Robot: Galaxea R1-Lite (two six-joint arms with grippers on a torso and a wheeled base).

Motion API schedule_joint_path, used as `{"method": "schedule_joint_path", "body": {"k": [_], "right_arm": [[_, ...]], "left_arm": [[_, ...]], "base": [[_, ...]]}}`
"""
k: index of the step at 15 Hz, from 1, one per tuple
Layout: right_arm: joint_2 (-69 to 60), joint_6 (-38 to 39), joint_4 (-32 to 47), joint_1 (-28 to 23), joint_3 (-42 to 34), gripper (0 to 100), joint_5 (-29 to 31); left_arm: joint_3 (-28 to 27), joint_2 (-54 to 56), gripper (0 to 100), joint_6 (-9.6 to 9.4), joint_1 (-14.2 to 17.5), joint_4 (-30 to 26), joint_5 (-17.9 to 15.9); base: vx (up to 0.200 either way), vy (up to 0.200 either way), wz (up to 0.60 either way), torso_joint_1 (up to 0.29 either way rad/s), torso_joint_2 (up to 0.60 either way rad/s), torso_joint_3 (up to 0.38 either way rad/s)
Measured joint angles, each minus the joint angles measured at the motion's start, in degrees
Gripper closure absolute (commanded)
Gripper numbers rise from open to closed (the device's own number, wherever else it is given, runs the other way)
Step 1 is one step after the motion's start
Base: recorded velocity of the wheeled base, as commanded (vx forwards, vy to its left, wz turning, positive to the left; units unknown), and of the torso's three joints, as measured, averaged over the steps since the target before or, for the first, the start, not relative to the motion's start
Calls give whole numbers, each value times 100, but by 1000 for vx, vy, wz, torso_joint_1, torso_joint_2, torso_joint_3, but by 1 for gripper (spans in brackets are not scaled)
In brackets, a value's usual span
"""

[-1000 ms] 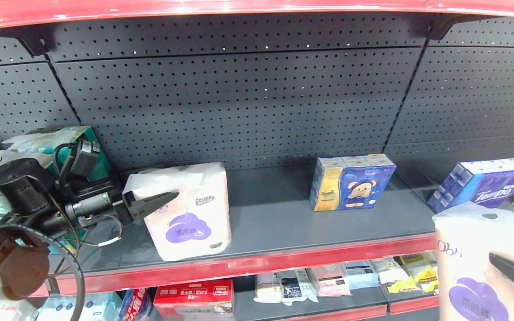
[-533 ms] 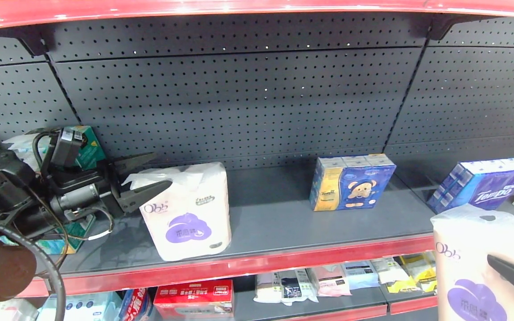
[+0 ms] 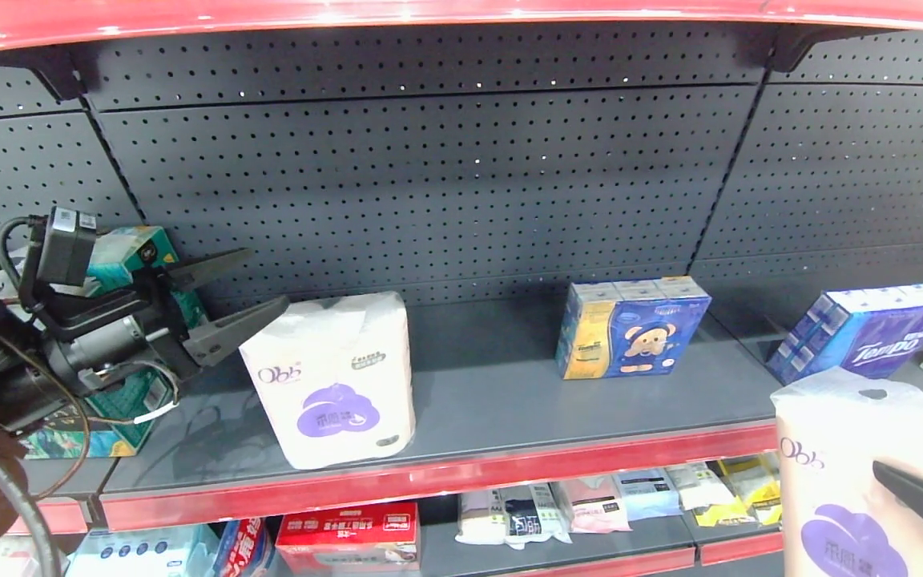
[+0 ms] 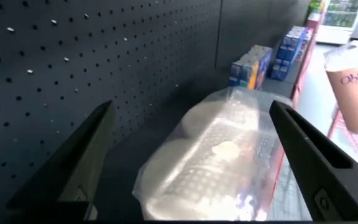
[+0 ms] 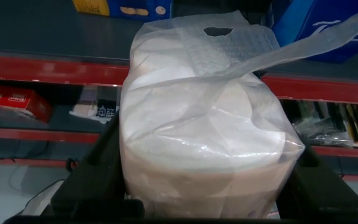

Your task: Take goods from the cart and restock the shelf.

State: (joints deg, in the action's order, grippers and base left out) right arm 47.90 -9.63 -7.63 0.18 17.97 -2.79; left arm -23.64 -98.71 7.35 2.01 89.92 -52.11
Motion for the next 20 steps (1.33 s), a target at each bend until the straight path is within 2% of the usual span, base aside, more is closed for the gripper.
{"method": "schedule_joint_path", "body": {"k": [3,5,8,10,11,14,18,19,20], "right_arm": [[-5,-2,0,6,22,100,-2],[-7,-2,0,6,28,100,-18],[-18,0,-5,20,28,100,-29],[-27,6,-44,67,27,100,-73],[-30,6,-44,83,27,100,-87],[-93,9,-62,98,66,100,-211],[-239,50,-60,102,71,100,-372],[-276,52,-60,98,60,100,-380],[-325,57,-60,98,39,100,-385]], "left_arm": [[374,361,0,-16,52,2,46],[733,621,0,-35,210,2,59],[1334,940,0,-51,560,2,99],[1720,1136,0,-60,907,-4,380],[1826,1208,0,-90,1019,0,490],[2144,1445,0,-246,1410,-17,529],[2345,2085,0,-333,2354,-1173,540],[2331,2211,0,-380,2514,-1230,694],[2216,2288,0,-412,2591,-1301,1026]], "base": [[0,0,0,0,0,0],[0,0,0,0,0,0],[0,0,0,0,0,0],[0,0,0,0,0,0],[0,0,0,0,0,0],[0,0,0,0,0,0],[0,0,0,0,0,0],[0,0,0,0,0,0],[0,0,0,0,0,0]]}}
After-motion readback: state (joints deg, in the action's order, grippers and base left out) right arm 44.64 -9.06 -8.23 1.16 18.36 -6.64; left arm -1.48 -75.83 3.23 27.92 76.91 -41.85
